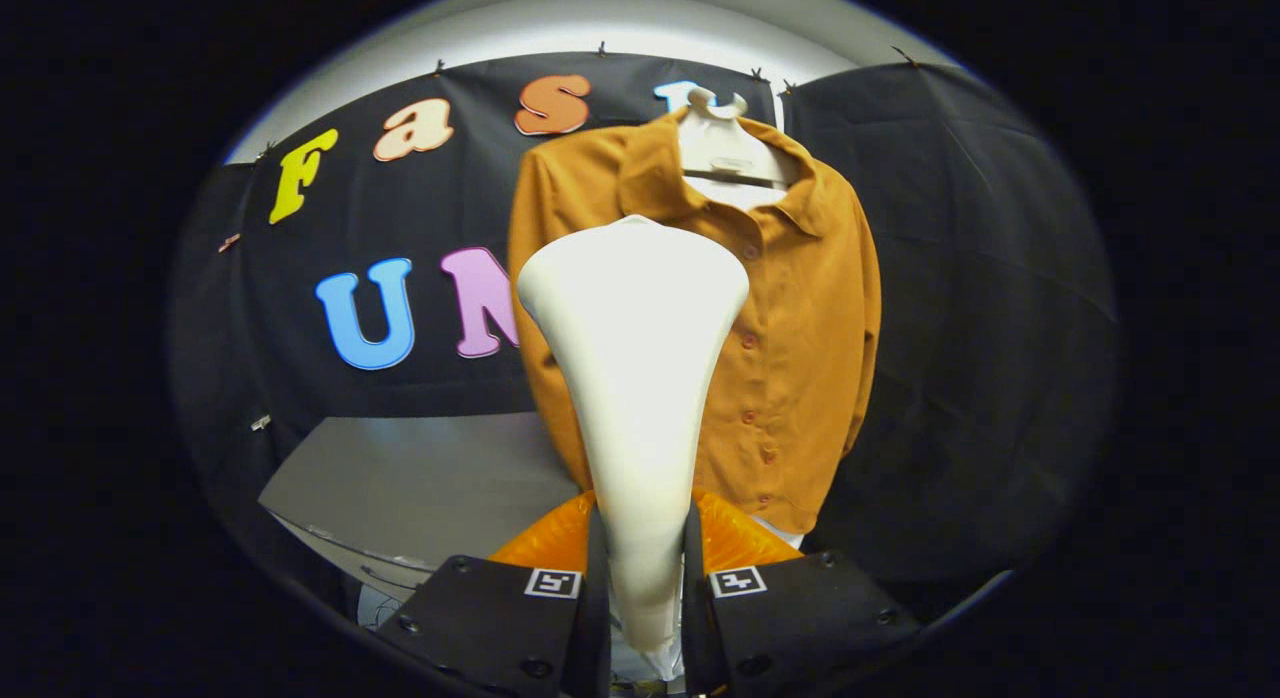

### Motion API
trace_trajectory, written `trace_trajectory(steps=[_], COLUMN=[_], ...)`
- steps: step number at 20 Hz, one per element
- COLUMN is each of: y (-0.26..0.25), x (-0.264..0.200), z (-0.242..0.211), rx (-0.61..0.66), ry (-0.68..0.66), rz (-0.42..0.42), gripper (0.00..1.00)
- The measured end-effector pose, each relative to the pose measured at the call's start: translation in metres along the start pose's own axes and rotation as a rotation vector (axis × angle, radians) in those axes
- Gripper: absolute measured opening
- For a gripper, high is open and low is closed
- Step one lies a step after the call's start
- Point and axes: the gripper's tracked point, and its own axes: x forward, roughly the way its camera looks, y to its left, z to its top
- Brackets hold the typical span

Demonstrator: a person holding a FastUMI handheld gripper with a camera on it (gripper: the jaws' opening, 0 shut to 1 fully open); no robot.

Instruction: Iron the clothes twice with a garment steamer, once on the left side and once on the right side.

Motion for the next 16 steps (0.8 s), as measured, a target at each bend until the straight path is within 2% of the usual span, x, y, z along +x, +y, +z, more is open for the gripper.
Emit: trace_trajectory(steps=[3, 7, 16], y=[0.057, 0.113, 0.197], x=[-0.029, -0.076, -0.156], z=[0.012, -0.007, -0.009], rx=[-0.036, -0.047, -0.051], ry=[-0.045, -0.072, -0.149], rz=[0.053, 0.126, 0.233], gripper=[0.32, 0.32, 0.32])
